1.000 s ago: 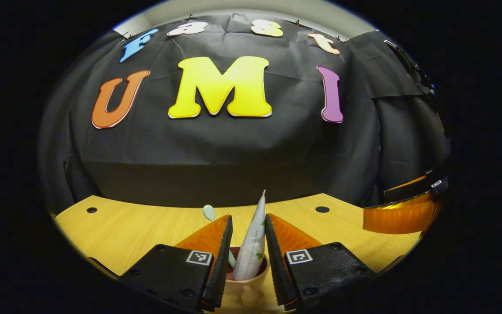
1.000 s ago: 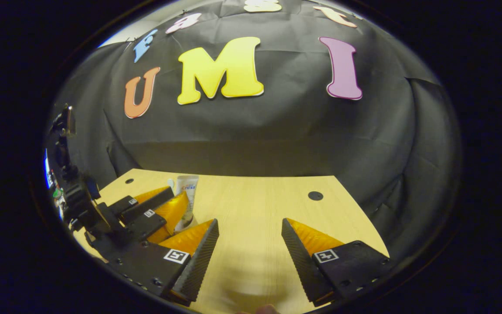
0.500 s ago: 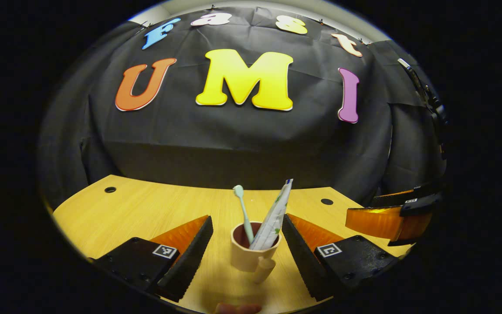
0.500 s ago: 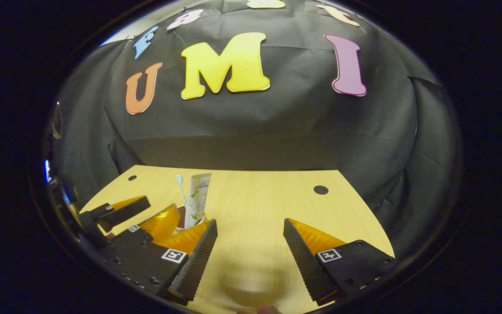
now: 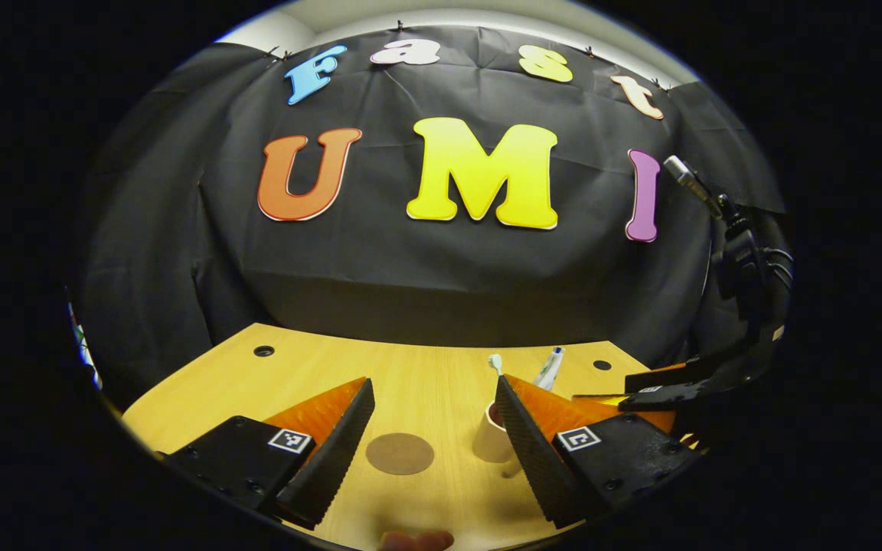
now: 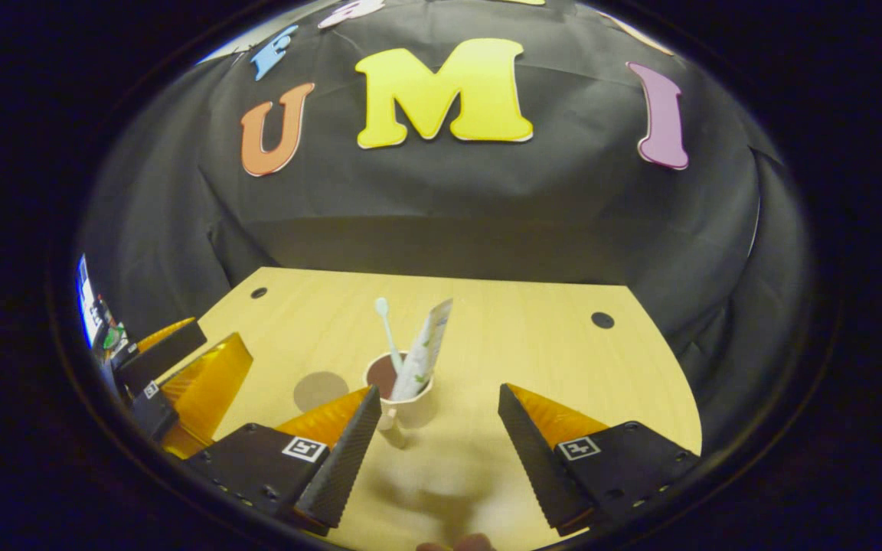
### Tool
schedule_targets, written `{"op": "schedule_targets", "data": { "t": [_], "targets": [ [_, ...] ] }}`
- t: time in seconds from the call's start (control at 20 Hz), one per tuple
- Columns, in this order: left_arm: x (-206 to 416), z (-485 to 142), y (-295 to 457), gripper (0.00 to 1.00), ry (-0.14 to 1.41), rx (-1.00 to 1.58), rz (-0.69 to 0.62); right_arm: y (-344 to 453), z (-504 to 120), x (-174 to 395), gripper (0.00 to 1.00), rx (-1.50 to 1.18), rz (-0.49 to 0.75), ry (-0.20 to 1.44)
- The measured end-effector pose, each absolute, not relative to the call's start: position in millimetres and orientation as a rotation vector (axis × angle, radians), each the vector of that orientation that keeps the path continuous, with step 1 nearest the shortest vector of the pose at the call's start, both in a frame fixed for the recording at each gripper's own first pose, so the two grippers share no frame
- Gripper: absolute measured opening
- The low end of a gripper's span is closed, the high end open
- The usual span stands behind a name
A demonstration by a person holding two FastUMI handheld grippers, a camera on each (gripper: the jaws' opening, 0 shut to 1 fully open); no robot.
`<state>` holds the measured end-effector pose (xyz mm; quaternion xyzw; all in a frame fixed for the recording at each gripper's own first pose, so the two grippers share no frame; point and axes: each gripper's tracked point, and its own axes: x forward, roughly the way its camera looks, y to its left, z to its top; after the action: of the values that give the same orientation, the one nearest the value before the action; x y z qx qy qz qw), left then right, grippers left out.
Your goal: Put the toothbrush and toothpaste on the desktop into the cup, then pick up the cup and place it on the coaster on the desktop.
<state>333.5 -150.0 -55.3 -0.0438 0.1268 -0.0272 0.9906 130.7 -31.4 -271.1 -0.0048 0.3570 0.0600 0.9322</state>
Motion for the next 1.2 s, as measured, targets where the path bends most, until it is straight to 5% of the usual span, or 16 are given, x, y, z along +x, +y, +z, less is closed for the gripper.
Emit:
{"op": "schedule_targets", "data": {
  "t": [1.0,1.2],
  "targets": [
    [295.4,-46.1,-21.2,1.0,0.308,-0.117,0.122,5.7,-389.1,146.8,0.94,-0.028,-0.001,1.3],
    [291.8,-58.7,-26.1,1.0,0.353,-0.138,0.121,7.2,-400.6,147.5,0.84,0.005,-0.018,1.359]
  ]
}}
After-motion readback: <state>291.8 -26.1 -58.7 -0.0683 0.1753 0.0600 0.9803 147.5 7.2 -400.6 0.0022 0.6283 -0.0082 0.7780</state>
